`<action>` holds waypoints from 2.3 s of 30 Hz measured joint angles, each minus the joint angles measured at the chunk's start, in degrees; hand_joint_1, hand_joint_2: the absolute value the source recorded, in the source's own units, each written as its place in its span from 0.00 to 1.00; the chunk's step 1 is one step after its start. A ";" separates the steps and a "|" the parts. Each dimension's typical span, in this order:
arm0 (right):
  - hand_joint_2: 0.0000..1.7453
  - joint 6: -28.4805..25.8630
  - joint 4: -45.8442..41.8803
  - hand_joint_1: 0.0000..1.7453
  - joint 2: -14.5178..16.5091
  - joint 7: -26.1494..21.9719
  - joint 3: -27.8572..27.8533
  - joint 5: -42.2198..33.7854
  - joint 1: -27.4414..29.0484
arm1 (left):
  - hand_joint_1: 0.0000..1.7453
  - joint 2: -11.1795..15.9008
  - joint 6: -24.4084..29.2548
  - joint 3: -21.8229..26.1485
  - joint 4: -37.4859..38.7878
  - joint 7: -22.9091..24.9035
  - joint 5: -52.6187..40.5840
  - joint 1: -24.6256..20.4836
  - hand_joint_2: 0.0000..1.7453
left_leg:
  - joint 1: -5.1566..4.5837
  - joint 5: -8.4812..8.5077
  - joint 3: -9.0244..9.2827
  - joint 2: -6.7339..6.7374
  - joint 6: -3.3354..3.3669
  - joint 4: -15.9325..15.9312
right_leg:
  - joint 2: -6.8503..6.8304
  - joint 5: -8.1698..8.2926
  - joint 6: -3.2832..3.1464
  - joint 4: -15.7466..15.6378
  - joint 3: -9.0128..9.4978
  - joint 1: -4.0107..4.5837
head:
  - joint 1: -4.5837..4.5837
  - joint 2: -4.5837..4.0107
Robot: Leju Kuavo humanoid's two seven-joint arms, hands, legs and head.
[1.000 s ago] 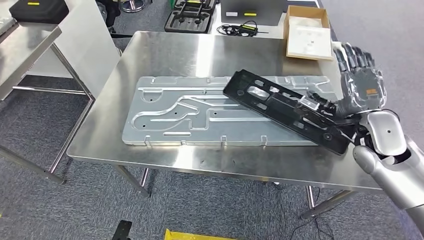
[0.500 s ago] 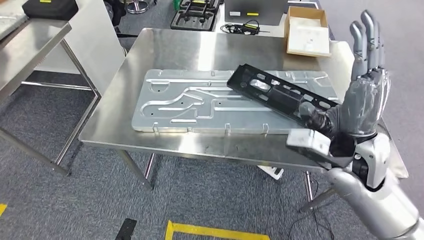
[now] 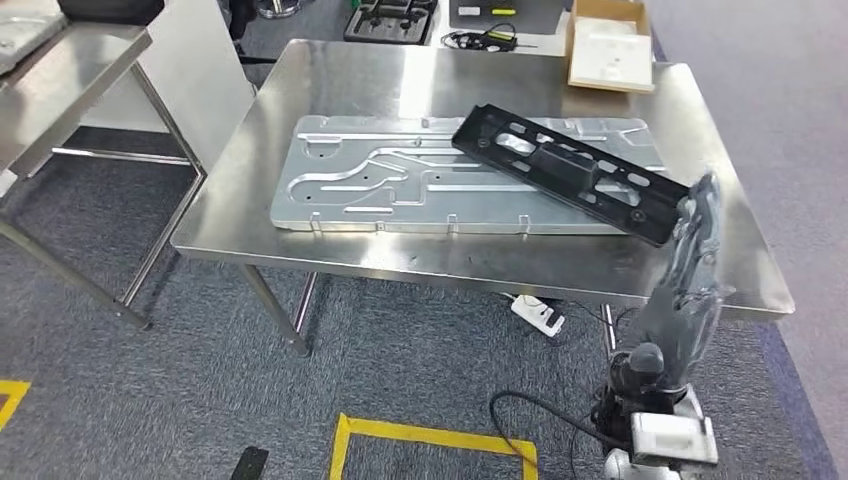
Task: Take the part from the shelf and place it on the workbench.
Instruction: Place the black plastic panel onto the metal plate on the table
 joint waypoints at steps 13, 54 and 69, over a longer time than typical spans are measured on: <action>0.00 0.10 39.53 0.00 6.61 -13.47 -10.90 -10.61 7.18 | 0.00 -0.96 1.86 0.27 -0.01 1.49 1.69 -0.08 0.00 | -0.09 -9.08 10.22 -0.17 0.05 -1.34 | -0.21 8.35 0.45 0.42 -9.32 -0.37 | -0.51 0.00; 0.00 22.75 97.22 0.00 15.92 15.37 -10.34 7.99 1.59 | 0.00 -4.92 5.24 -5.54 -0.01 14.21 -4.38 -0.49 0.00 | -0.40 -6.73 7.83 -1.67 2.90 -1.90 | -0.05 -0.92 2.15 12.39 -9.95 -0.34 | -0.26 0.00; 0.00 34.25 97.14 0.00 19.19 20.30 3.51 14.69 -3.79 | 0.00 -3.93 -0.48 -5.13 0.02 26.28 1.25 -9.03 0.00 | 0.42 -11.07 -1.77 0.03 -1.14 13.50 | -3.06 2.25 -0.91 1.21 -4.47 -0.45 | -1.10 0.00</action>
